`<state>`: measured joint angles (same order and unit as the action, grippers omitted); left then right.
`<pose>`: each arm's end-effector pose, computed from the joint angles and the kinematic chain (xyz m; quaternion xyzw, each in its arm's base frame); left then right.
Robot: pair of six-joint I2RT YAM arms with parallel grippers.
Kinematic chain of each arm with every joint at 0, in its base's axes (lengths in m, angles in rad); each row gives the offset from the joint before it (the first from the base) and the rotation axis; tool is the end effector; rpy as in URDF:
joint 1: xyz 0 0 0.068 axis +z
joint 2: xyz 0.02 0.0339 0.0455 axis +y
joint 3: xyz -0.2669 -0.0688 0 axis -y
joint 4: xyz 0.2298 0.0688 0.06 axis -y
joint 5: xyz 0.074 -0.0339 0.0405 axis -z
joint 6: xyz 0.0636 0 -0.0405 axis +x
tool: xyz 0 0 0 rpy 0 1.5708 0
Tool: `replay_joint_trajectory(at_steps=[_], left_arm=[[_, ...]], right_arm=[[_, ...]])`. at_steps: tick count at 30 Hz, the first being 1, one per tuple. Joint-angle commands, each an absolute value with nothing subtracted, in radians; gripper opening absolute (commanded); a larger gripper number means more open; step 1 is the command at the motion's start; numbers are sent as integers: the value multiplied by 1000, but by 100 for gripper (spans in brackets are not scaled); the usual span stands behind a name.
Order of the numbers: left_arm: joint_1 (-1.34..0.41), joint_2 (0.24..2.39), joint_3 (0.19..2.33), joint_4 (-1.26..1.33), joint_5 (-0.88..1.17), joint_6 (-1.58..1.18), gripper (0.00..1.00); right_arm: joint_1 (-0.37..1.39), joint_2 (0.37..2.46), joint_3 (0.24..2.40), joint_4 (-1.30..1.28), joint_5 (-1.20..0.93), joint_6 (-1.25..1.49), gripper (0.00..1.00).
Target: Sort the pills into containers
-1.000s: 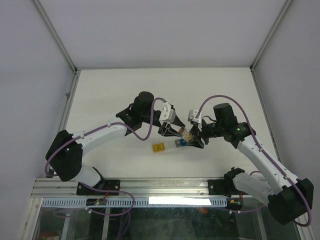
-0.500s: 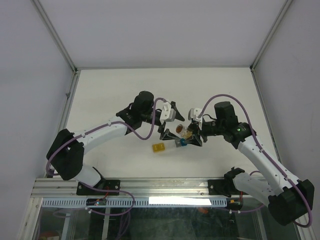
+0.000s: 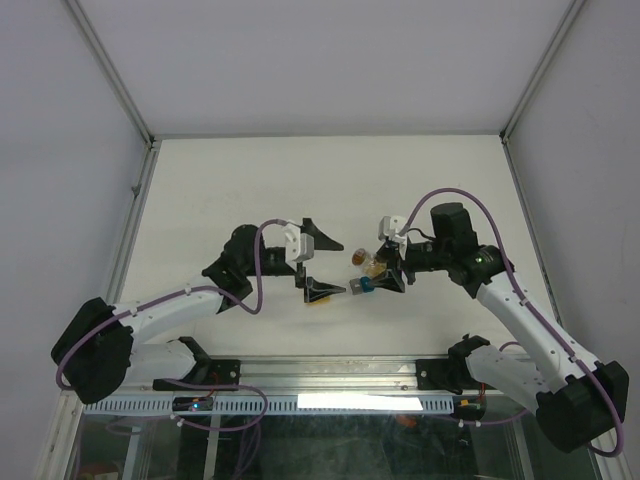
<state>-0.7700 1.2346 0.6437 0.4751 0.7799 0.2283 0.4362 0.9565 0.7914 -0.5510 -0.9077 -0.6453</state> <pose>0.1660 -0.2233 0.2735 0.5526 0.4855 -0.4381 0.5167 0.1493 0.1249 0.2787 -0.5768 0.6077 0.3579 0.4121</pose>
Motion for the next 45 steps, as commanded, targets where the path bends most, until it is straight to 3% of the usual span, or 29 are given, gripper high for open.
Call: replay_joint_trajectory(at_steps=[1,7,11,17,31,45], left_arm=[[-755,1117,504,815,579,-153,99],[-753,1023,429,855,424,-557,99],[-760,1009,527,617,302,-703,93],[-859,996,687,284,96,-627,87],[-968,1155,874,168,95,-564,72],[-999,1220,915,136,111,-554,56]], right_arm=[[428,934,838,-515,-958,-655,0],[424,949,837,-516,-955,-658,0],[422,960,836,-517,-952,-658,0],[415,966,836,-517,-948,-658,0],[411,971,836,-517,-951,-657,0],[408,969,838,-517,-948,-653,0]])
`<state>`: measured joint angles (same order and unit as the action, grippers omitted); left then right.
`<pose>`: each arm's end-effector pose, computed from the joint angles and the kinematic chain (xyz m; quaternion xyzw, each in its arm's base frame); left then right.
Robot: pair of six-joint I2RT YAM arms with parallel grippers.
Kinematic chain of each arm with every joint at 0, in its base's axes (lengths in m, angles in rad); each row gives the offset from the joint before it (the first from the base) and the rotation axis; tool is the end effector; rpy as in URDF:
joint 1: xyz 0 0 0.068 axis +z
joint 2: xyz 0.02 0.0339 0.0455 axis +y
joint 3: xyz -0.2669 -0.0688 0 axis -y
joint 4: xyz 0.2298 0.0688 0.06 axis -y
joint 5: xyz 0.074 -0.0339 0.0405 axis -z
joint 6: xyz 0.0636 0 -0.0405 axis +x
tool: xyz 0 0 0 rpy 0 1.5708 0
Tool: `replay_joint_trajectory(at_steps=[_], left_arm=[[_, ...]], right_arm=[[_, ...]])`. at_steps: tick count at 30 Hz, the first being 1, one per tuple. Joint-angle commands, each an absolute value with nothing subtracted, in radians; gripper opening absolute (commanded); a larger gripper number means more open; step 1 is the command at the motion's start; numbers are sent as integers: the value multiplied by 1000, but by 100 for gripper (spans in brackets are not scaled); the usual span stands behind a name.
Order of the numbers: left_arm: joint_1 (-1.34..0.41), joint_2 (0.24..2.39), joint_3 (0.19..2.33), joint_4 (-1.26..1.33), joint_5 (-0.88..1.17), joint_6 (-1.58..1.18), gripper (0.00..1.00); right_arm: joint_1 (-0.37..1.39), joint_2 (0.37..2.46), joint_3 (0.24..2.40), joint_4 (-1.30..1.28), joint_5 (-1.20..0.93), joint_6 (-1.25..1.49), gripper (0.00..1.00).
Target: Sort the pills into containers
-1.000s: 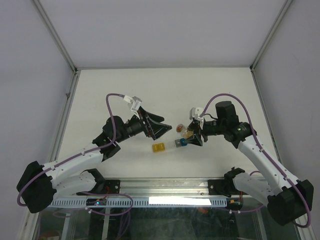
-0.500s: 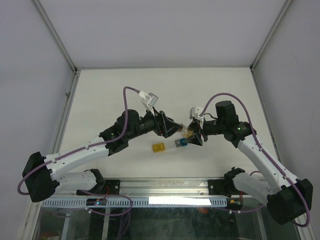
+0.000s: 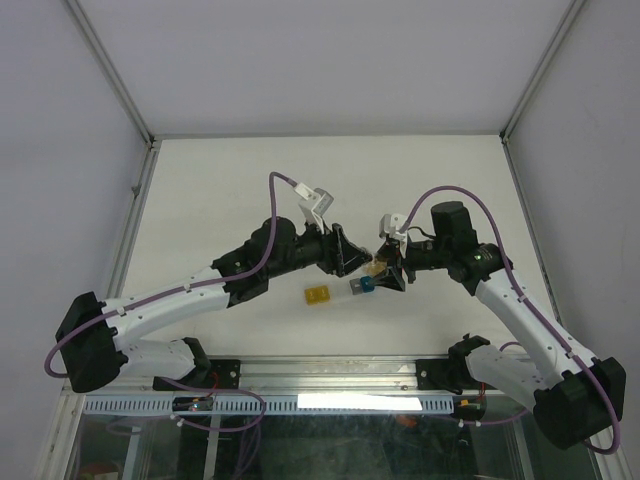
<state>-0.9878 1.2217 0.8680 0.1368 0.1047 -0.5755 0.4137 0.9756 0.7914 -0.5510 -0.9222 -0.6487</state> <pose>0.1591 -0.2534 0.3115 0.1914 0.7552 -0.4696 0.4153 0.1542 0.1230 0.2760 -0.5703 0.6143 0.3613 0.4085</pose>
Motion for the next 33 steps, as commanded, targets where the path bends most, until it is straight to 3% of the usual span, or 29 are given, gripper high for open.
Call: replay_joint_trajectory(at_steps=[1,10,18,21,24,28,33], left_arm=[[-1000,1223,915,134,113,-554,56],[-1006,1231,917,123,132,-550,46],[-1004,1246,924,115,207,-501,31],[-991,1261,922,117,317,-388,22],[-971,1288,917,121,499,-170,21],[-941,1313,931,80,587,128,21],[-863,1368,989,64,760,306,22]], right_arm=[[408,969,836,-517,-948,-653,0],[409,971,837,-516,-947,-653,0],[409,971,837,-516,-947,-653,0],[408,969,838,-518,-948,-653,0],[407,967,838,-518,-948,-653,0],[405,963,838,-520,-950,-653,0],[399,958,839,-521,-954,-653,0]])
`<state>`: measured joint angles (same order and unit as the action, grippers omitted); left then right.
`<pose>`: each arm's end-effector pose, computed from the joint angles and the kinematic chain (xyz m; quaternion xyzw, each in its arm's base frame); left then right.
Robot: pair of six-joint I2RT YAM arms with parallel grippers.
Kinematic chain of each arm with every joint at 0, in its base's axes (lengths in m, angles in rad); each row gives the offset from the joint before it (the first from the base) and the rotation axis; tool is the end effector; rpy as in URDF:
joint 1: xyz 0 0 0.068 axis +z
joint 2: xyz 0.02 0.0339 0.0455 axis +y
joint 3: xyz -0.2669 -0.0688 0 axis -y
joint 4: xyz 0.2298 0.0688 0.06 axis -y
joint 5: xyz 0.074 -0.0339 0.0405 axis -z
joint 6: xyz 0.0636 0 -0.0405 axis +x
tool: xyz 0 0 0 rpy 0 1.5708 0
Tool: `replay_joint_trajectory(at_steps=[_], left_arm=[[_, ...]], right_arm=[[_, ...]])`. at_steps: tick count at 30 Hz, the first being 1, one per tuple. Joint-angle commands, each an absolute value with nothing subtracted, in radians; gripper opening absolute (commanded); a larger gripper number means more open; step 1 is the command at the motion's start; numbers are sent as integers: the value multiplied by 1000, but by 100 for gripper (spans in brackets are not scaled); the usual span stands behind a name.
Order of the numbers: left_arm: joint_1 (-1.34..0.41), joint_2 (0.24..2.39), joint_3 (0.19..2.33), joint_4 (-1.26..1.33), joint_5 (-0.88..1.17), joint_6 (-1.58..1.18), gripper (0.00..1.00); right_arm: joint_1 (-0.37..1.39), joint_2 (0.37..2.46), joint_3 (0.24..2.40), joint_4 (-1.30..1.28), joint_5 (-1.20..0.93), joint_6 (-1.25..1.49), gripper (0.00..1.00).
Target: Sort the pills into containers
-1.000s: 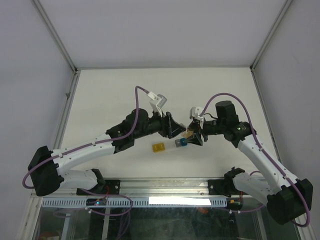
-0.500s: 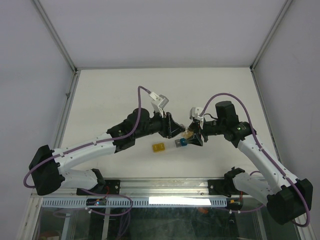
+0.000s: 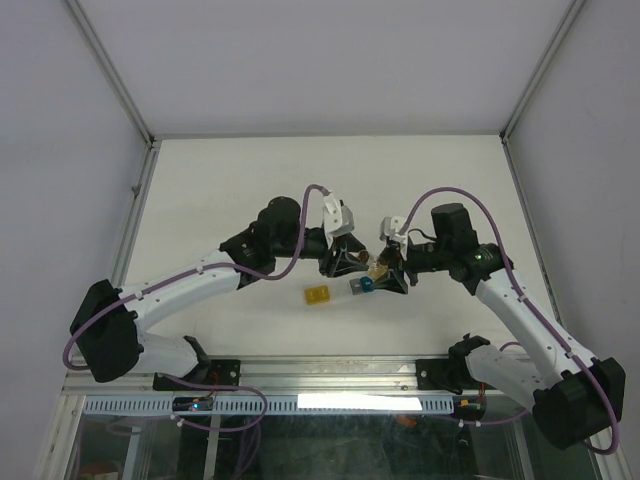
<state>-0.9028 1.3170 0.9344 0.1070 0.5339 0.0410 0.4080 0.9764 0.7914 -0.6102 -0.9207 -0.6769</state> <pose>0.1681 -0.2654 0.3067 0.4914 0.6129 -0.4342 0.4408 0.1508 0.1204 0.2710 -0.5720 0.6236 0.3621 0.3909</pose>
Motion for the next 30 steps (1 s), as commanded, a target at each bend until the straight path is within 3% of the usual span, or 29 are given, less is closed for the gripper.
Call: replay_joint_trajectory(at_steps=[1,5,14,26,30], left_arm=[[-857,1381,997,64,798,328,22],[-837,1416,1012,58,928,440,24],[-799,1491,1115,-7,967,570,30],[-800,1437,1091,43,883,511,76],[-801,1354,1013,163,802,438,99]], right_arm=[[398,957,839,-521,-955,-653,0],[398,955,839,-521,-958,-655,0],[397,951,839,-523,-955,-657,0],[395,954,839,-524,-954,-657,0],[393,954,839,-525,-956,-657,0]])
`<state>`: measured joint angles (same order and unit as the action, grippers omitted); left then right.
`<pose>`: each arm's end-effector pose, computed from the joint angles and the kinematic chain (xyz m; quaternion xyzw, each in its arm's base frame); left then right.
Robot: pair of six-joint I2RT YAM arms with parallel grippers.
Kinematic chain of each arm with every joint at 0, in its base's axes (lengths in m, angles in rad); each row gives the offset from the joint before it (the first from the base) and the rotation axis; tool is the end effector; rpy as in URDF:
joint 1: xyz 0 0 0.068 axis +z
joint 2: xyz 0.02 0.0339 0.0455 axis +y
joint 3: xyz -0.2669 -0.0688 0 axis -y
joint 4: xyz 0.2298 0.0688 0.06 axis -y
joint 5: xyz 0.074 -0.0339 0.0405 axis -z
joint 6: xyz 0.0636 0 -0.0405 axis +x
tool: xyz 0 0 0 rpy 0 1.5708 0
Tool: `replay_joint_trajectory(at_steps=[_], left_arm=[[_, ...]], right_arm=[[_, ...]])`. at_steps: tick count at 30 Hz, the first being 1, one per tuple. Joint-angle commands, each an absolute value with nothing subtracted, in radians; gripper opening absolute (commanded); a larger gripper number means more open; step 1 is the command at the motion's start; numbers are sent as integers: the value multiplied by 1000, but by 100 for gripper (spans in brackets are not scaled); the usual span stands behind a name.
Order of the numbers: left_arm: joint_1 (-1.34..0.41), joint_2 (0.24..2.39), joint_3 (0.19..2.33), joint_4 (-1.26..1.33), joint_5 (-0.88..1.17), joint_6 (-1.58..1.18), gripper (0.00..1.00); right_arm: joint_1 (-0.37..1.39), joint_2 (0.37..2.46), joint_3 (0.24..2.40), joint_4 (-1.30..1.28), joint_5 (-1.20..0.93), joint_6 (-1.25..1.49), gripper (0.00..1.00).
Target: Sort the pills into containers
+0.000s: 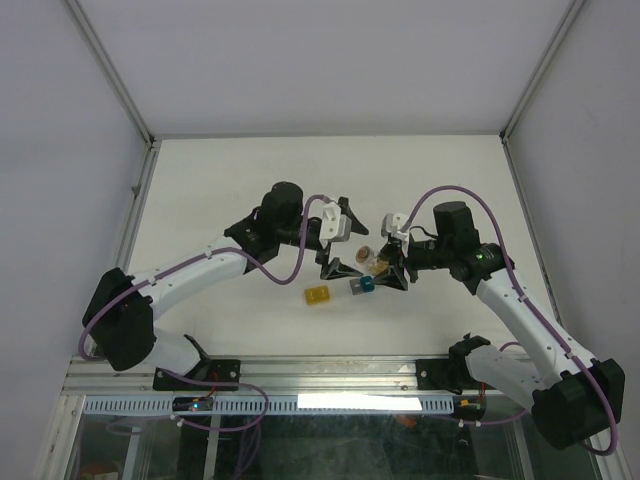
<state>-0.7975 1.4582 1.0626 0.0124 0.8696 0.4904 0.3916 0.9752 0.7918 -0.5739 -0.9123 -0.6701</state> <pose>0.1970 -0.2714 0.3025 0.6398 0.4597 -0.4226 0.4481 0.1557 0.1187 0.2740 -0.5677 0.6228 0.3513 0.4079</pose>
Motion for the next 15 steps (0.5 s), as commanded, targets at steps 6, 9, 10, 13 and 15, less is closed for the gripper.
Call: replay_joint_trajectory(at_steps=[6,9,10,13,15], left_arm=[[-799,1280,902,275,706,272,99],[-796,1225,815,397,672,120,99],[-797,1209,797,420,647,49,99],[-794,1165,758,484,593,-153,99],[-792,1141,717,543,546,-306,99]], right_arm=[[391,956,839,-528,-958,-661,0],[392,957,839,-527,-957,-662,0],[391,957,839,-527,-957,-663,0],[392,962,839,-527,-958,-663,0],[391,965,838,-528,-958,-664,0]])
